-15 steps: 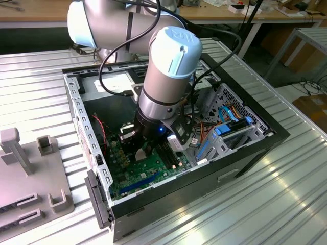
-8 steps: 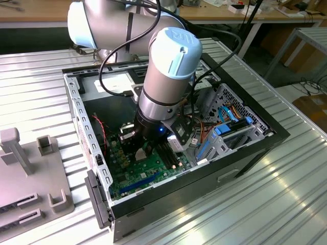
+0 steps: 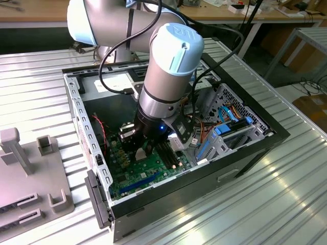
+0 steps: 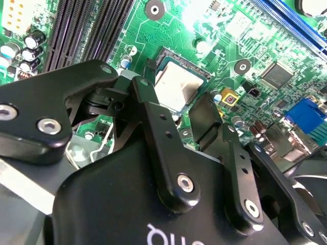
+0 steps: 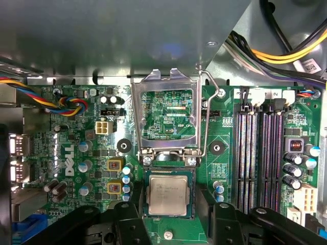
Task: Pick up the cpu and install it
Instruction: 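Place the cpu into insertion slot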
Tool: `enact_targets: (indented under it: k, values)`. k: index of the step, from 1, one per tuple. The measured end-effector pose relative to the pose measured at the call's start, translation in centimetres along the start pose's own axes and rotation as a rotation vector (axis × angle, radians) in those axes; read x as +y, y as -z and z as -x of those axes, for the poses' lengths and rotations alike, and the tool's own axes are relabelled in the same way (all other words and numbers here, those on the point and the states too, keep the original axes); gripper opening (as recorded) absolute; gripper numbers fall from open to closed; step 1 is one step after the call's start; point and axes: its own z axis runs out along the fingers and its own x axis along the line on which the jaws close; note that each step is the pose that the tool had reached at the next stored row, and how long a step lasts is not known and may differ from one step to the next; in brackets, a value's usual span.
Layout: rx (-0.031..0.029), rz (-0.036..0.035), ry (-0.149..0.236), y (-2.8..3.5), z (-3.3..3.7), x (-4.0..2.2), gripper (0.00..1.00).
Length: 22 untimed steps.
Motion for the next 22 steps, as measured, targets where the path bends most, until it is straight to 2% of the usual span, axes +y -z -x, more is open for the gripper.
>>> enact_targets:
  k: [22]
  values:
    - [0.0,-0.0001,-0.009,-0.13,0.29,-0.05,0.54]
